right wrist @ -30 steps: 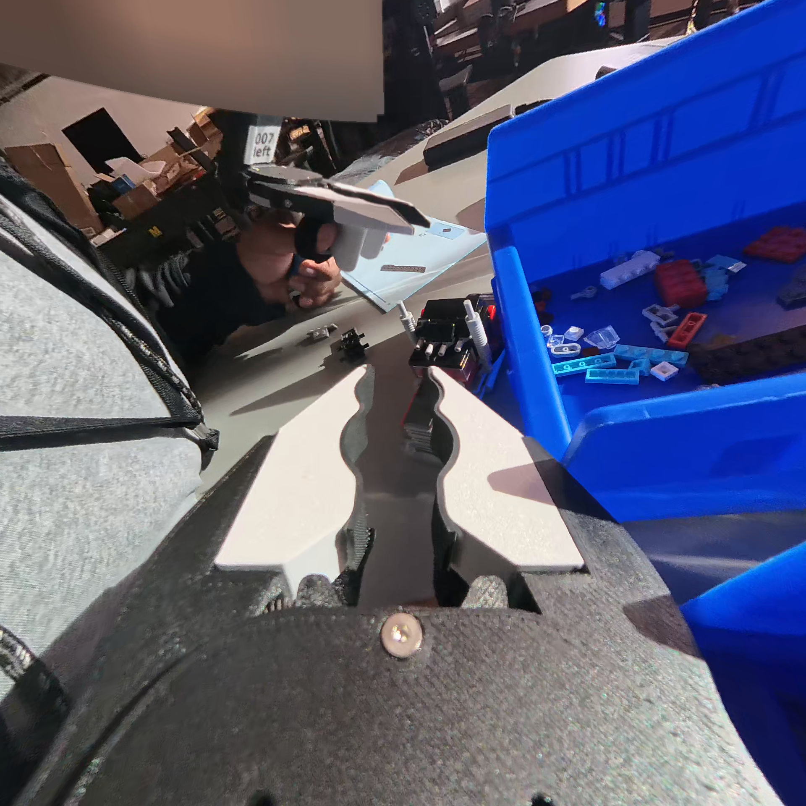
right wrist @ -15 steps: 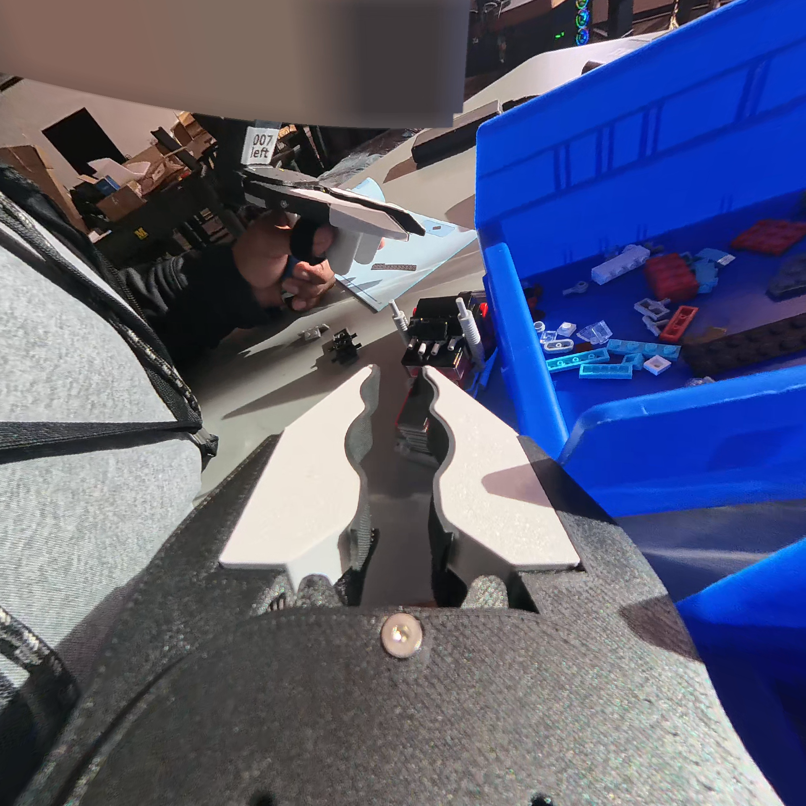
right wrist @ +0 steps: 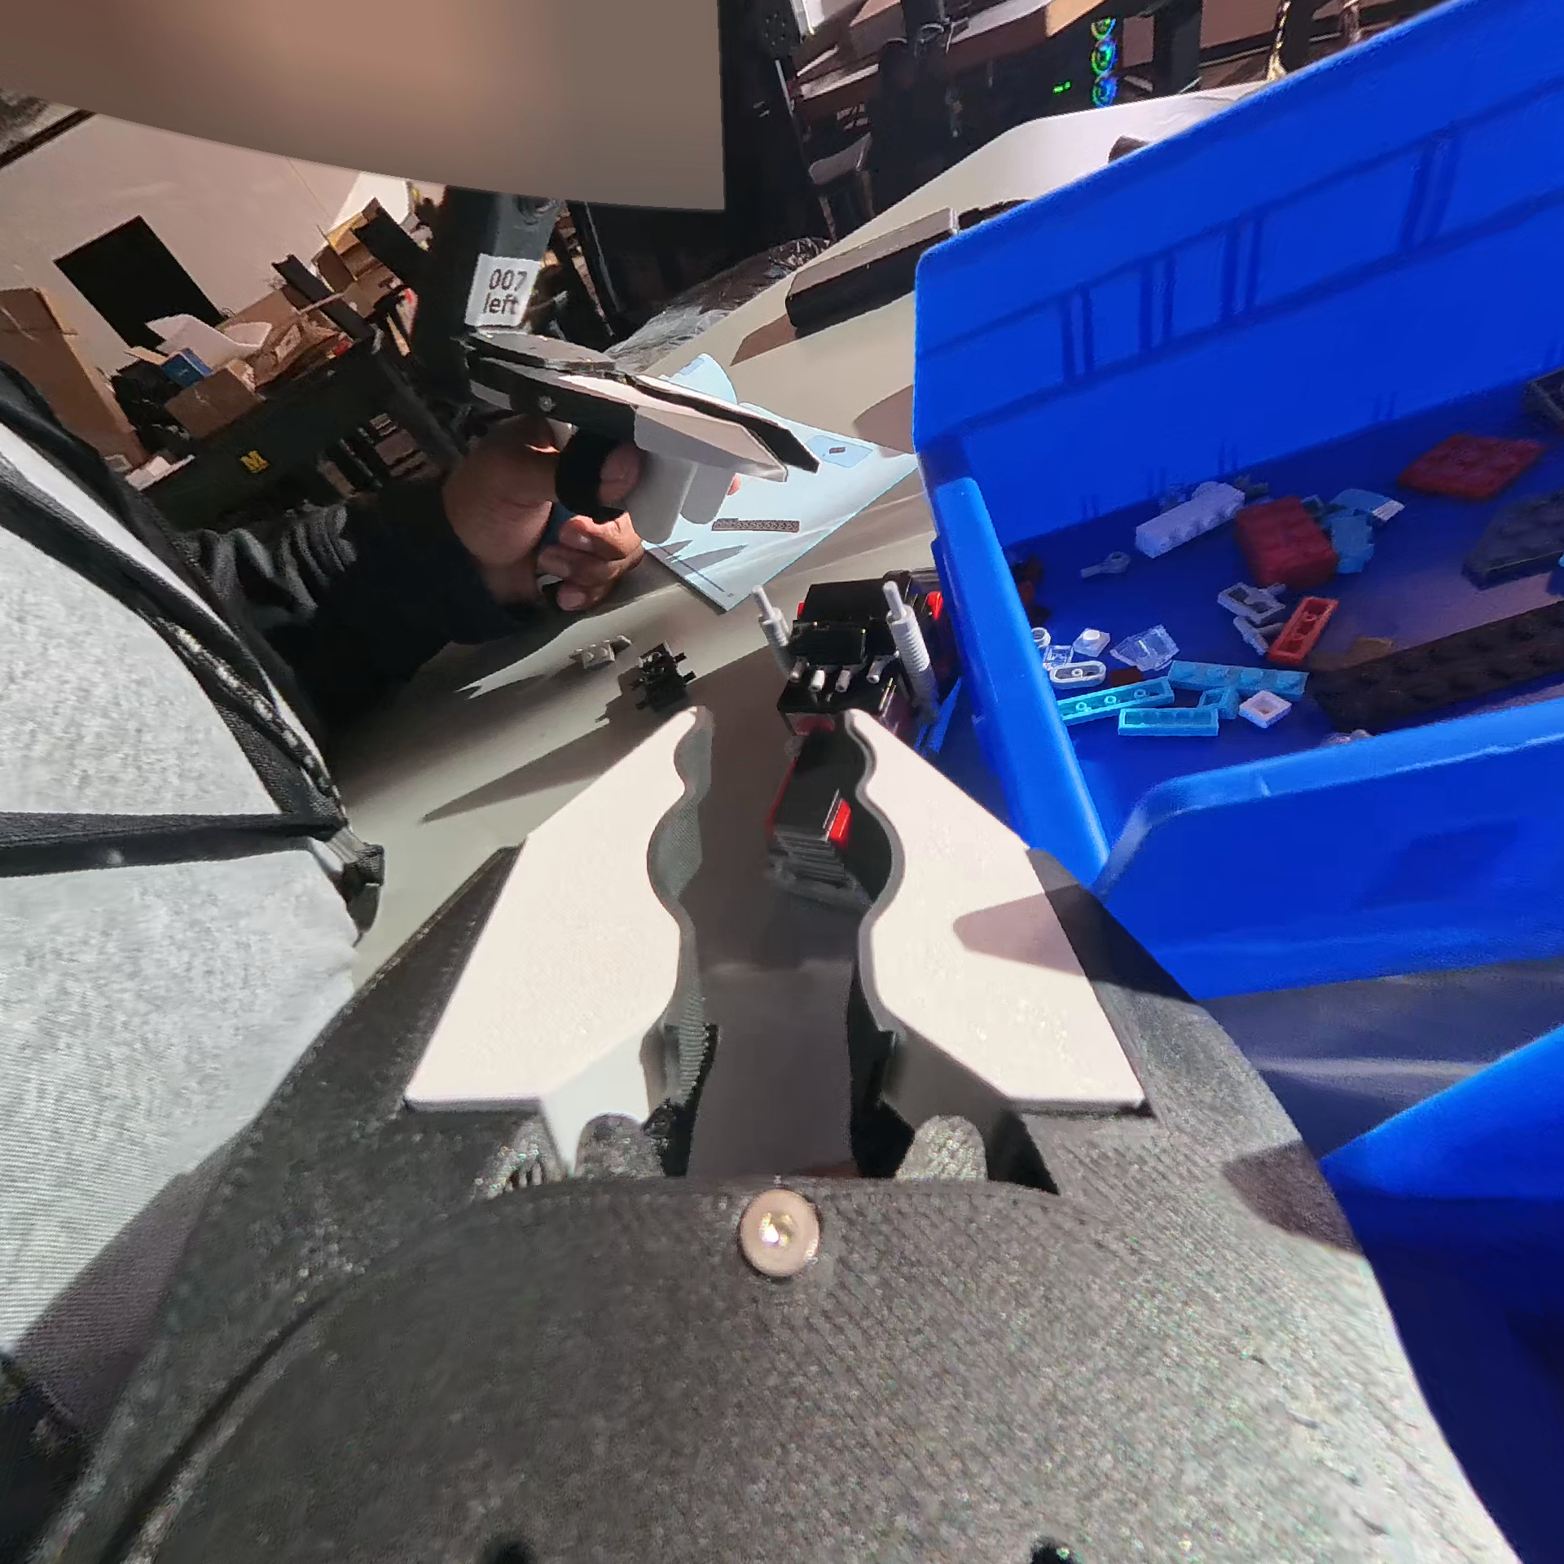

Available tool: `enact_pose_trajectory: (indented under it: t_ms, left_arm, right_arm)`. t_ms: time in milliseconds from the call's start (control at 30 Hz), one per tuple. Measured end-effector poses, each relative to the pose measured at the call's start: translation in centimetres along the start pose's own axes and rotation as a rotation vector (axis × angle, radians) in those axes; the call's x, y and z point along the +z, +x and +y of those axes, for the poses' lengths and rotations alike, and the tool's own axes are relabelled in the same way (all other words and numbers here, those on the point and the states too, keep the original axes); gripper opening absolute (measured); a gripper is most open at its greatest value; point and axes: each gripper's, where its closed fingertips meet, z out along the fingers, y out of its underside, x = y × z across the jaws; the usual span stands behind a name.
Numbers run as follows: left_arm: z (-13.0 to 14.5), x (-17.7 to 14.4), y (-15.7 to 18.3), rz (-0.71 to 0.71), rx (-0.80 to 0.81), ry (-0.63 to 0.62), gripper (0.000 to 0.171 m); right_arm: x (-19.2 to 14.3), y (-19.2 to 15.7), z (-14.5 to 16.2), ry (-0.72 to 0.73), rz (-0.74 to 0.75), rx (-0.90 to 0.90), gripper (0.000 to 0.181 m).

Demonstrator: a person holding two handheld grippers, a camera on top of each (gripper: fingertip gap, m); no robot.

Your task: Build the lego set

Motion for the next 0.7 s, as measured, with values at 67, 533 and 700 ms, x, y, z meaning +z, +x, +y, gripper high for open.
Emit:
enact_pose_trajectory:
  t_ms: [67,533,700]
  left_arm:
    - [0.0,0.0,0.0,0.003,0.001,-0.001,0.050]
    - [-0.7,-0.2,0.0,-0.005,0.018,0.032,0.051]
    - [-4.3,-0.4,0.4,0.012,0.059,0.106,0.053]
  right_arm:
    - [0.0,-0.4,-0.2,0.012,0.006,-0.013,0.032]
    - [7.0,-9.6,-2.8,0.196,-0.144,-0.032,0.034]
    - [10.8,-11.8,-3.8,0.230,-0.220,-0.073,0.034]
